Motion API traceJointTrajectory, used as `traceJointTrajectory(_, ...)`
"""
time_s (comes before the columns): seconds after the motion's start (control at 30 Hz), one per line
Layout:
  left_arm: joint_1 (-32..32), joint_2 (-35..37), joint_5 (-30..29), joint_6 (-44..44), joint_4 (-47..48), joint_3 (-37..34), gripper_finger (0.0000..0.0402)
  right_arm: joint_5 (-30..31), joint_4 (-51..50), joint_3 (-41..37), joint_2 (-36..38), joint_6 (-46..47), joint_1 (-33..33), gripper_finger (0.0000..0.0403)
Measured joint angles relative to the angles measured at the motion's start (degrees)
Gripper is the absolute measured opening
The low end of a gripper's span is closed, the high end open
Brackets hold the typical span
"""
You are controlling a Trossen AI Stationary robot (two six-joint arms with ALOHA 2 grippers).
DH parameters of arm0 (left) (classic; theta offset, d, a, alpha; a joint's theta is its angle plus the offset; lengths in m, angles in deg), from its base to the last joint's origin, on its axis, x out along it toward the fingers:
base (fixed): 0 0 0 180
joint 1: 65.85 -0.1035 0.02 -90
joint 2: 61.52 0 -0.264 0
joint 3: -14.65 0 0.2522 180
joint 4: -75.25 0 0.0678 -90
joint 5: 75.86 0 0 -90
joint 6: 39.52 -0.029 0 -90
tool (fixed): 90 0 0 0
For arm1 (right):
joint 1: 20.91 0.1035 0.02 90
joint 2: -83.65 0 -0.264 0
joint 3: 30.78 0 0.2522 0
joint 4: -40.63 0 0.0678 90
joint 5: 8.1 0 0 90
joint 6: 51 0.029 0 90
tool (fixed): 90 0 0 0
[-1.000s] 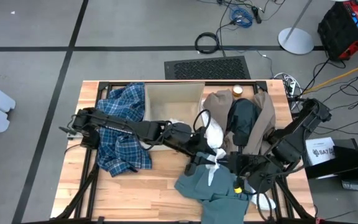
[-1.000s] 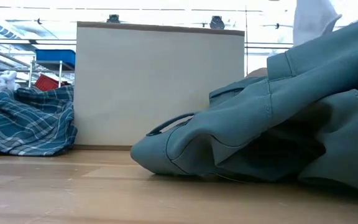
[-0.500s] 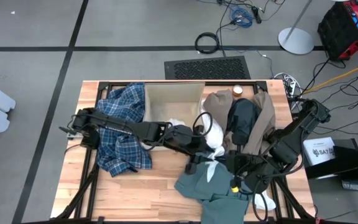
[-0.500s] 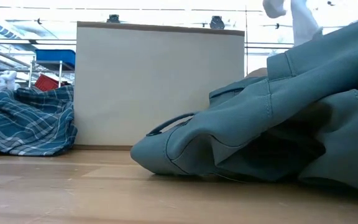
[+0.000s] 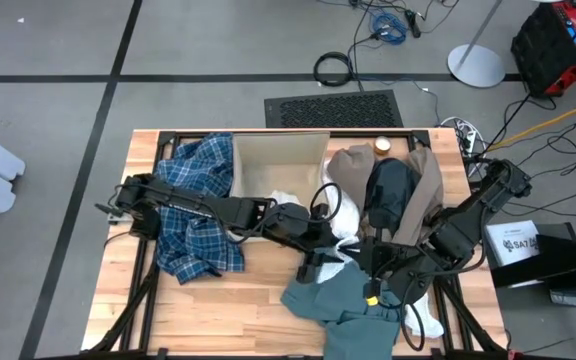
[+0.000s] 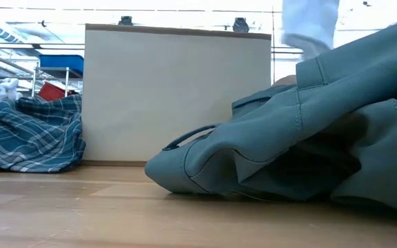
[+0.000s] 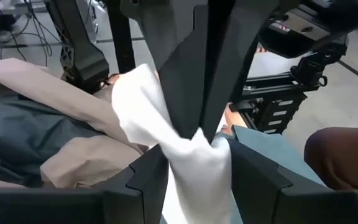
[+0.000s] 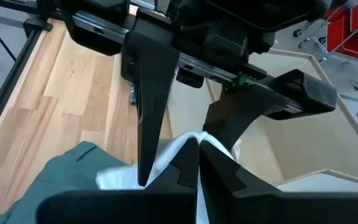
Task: Sort clothes
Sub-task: Put the white sock into the laundry organizer
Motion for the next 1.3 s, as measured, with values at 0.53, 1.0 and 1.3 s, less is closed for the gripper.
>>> traceJointTrajectory(0.53, 0.5, 0.0, -2.3, -1.7, 2.0, 0.0, 0.0014, -1.0, -4.0, 0.9, 0.0, 0.0, 1.2, 0.0047)
traceJointTrajectory(1.0, 0.7, 8.2, -14.0, -11.3, 11.8, 6.0, 0.0013, -8.3, -20.1, 5.4, 0.1, 21.2, 8.4, 0.0152)
traceJointTrajectory(1.3, -6.3, 17.2, -25.5, -21.0, 19.0, 7.8, 0.0013, -7.5, -22.0, -3.0, 0.0, 35.4, 12.2, 0.0144)
